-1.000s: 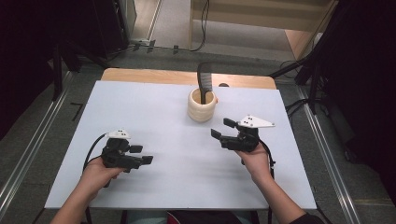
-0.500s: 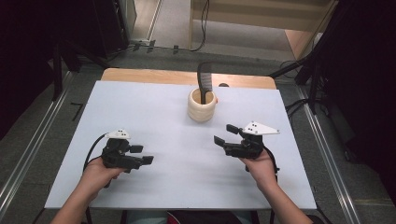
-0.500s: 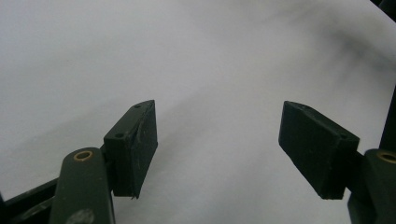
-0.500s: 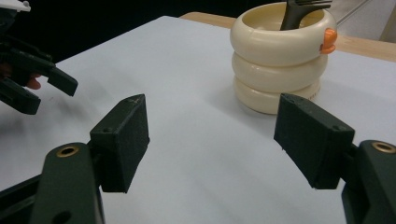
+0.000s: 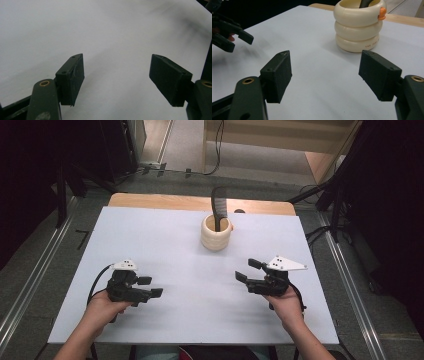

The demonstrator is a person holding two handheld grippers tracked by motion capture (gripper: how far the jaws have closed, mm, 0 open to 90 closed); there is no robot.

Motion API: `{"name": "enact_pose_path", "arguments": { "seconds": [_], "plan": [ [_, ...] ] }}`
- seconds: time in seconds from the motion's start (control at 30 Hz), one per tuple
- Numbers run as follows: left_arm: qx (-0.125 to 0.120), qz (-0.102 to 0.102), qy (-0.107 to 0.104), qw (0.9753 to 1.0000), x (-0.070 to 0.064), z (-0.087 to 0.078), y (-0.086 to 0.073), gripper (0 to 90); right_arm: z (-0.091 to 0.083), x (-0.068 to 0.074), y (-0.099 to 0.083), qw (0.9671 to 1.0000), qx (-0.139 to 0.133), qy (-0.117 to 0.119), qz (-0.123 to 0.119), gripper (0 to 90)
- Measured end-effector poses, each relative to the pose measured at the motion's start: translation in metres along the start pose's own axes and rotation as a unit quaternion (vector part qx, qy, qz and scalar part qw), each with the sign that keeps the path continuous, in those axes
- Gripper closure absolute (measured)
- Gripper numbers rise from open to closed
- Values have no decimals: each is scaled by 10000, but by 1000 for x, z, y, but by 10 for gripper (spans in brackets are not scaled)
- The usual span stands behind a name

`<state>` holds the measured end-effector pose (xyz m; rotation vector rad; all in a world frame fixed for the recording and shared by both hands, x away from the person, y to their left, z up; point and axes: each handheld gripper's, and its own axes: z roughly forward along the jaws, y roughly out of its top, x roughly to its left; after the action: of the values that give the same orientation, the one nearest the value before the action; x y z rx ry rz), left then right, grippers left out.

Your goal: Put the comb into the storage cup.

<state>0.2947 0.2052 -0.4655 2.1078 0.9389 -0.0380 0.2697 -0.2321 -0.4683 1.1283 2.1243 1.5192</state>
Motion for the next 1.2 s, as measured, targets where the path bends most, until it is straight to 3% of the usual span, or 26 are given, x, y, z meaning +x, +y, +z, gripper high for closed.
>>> {"name": "enact_pose_path", "arguments": {
  "seconds": [0.8,1.2],
  "plan": [
    [-87,-6,-3,10000,-2,-6,-4,289,-31,-6,-19,9999,92,-43,22,244],
    [-127,8,-2,9999,-2,-7,-6,288,-40,-12,-25,9997,120,-171,117,243]
  ]
}}
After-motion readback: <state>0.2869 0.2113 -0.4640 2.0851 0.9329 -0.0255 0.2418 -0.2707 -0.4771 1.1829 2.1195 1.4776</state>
